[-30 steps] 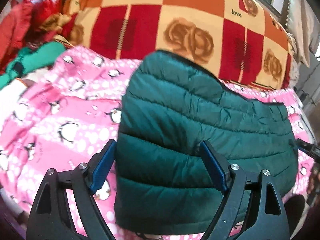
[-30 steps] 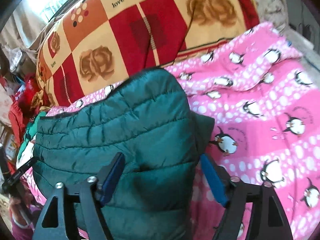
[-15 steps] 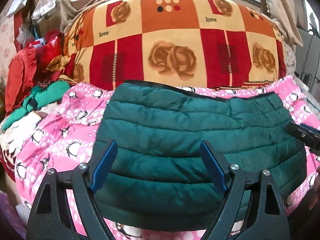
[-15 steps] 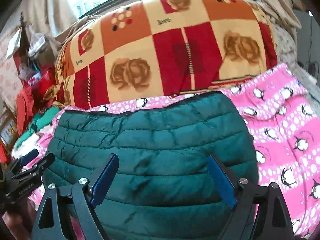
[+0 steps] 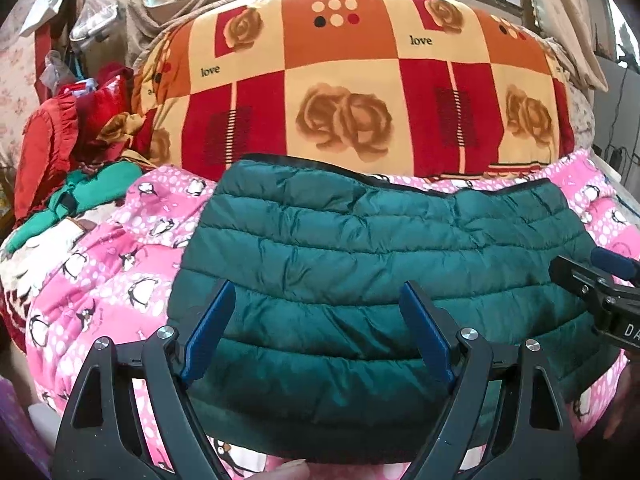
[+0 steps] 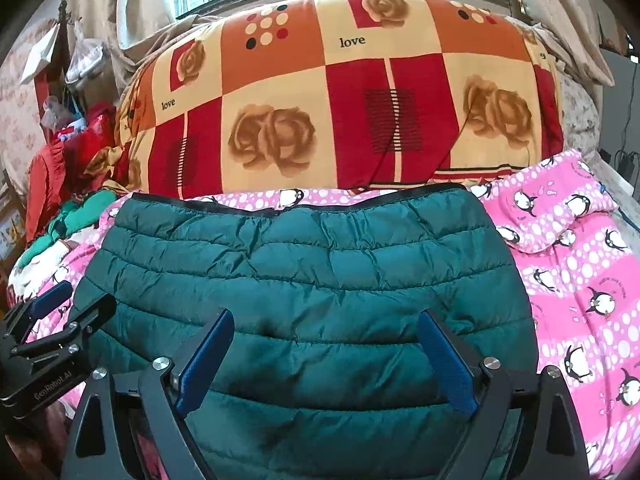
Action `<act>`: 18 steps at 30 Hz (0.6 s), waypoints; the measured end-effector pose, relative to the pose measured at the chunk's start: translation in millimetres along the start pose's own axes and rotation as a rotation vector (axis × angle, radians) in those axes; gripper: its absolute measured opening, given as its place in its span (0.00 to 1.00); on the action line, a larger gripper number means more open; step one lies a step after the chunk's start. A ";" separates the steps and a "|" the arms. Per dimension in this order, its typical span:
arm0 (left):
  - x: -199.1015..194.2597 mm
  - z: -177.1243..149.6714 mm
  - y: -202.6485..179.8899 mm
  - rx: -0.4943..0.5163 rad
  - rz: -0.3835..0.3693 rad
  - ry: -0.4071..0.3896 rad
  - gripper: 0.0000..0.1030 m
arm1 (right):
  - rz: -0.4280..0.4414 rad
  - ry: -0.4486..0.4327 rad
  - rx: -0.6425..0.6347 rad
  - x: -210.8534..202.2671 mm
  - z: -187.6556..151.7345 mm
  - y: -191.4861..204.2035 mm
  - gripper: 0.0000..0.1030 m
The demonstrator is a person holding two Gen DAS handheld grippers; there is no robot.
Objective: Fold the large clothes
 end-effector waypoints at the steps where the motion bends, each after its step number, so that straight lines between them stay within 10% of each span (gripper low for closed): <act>1: 0.9 0.1 1.3 -0.002 0.006 0.001 0.82 | -0.003 0.000 -0.003 0.4 0.1 0.1 0.89; 18: 12.4 -2.7 17.9 -0.052 0.037 0.018 0.82 | -0.049 0.001 -0.065 7.1 2.5 7.5 0.89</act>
Point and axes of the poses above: each gripper's, at about its wrist camera, not at the fingertips, and x roughly the way its jaws point, y to its left, z to its top, the point moved 10 cm from there along x, roughly the way its jaws point, and after that the axes turned 12 degrees about -x, right-handed, at the moved point
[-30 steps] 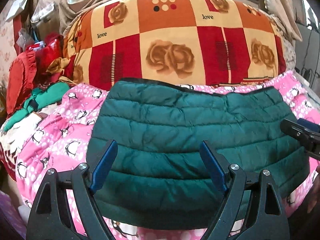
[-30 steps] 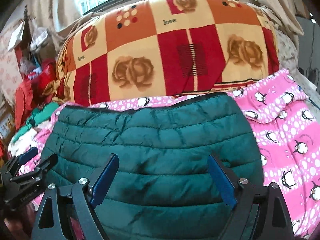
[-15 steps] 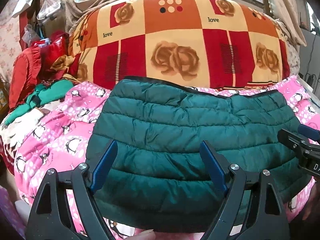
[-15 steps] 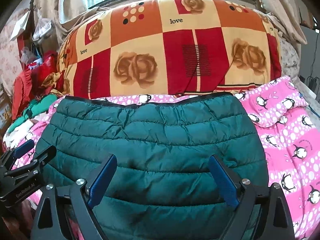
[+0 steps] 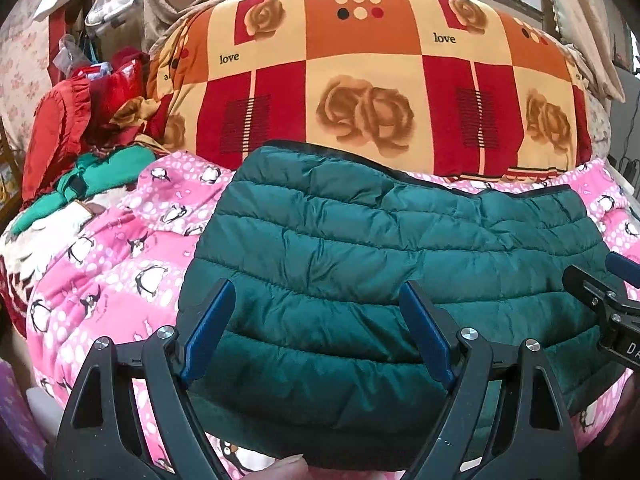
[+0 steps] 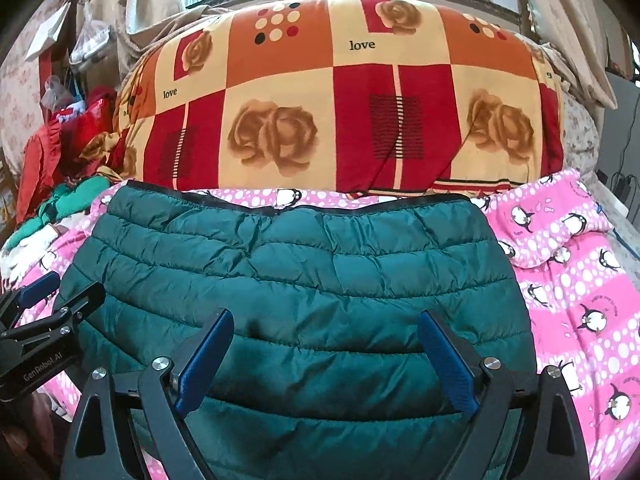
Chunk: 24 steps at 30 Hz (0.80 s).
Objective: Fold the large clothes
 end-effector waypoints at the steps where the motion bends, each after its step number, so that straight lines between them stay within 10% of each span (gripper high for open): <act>1: 0.6 0.0 1.0 -0.005 0.001 0.001 0.82 | 0.000 0.001 0.000 0.4 -0.1 0.4 0.89; 24: 3.0 -0.3 7.7 -0.029 -0.002 0.007 0.82 | 0.008 0.019 0.020 5.8 -3.9 2.1 0.89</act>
Point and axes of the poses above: each gripper's, at about its wrist camera, not at the fingertips, and x roughly the way its jaws point, y to its left, z to its top, the point moved 10 cm from there along x, roughly the way its jaws point, and after that the axes turned 12 degrees about -x, right-handed, at the moved point
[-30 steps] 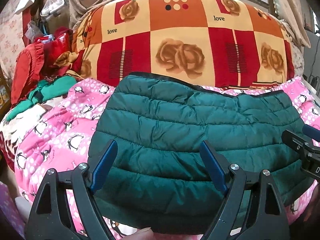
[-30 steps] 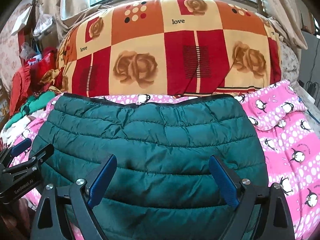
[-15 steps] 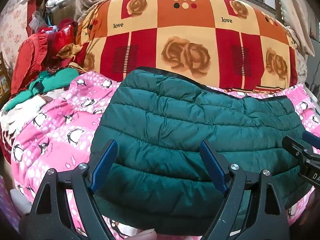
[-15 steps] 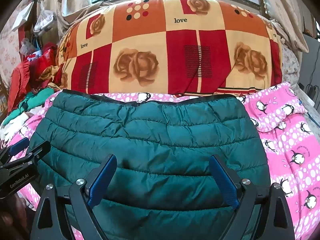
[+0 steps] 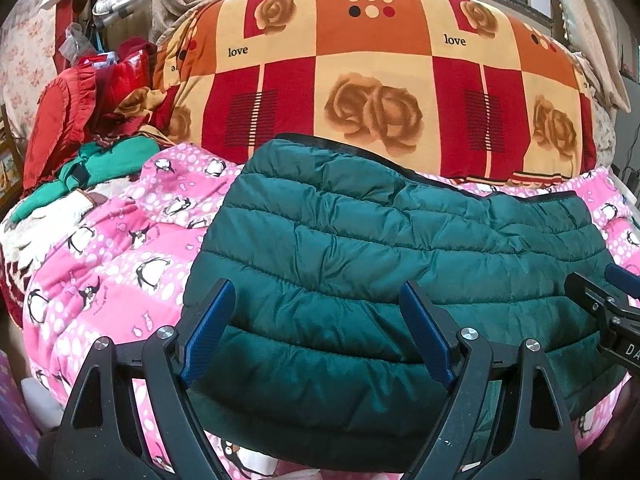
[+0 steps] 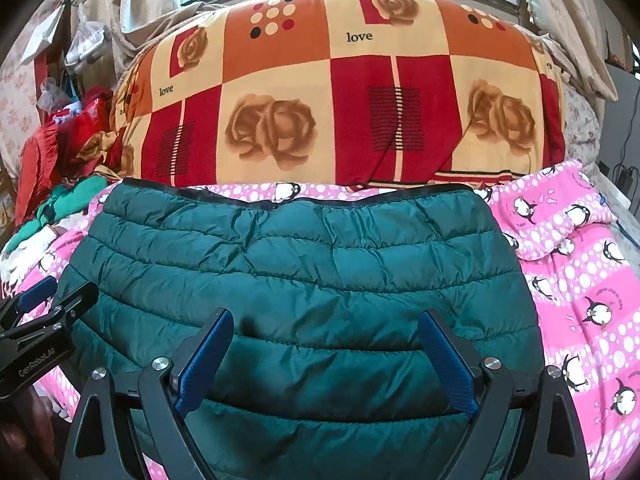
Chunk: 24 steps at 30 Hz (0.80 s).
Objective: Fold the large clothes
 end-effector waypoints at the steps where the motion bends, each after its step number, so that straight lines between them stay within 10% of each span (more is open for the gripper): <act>1: 0.3 0.0 0.3 0.000 0.000 0.001 0.82 | 0.000 0.001 0.002 0.3 -0.2 -0.2 0.89; 24: 3.2 -1.8 3.4 -0.003 0.003 0.009 0.82 | -0.005 0.016 0.005 5.6 -1.2 -0.8 0.89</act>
Point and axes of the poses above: each gripper's, at about its wrist camera, not at the fingertips, and x roughly the way its jaws point, y to its left, z to its top, the point moved 10 cm from there along x, roughly the way its jaws point, and after that the axes turned 12 degrees about -x, right-handed, at the moved point
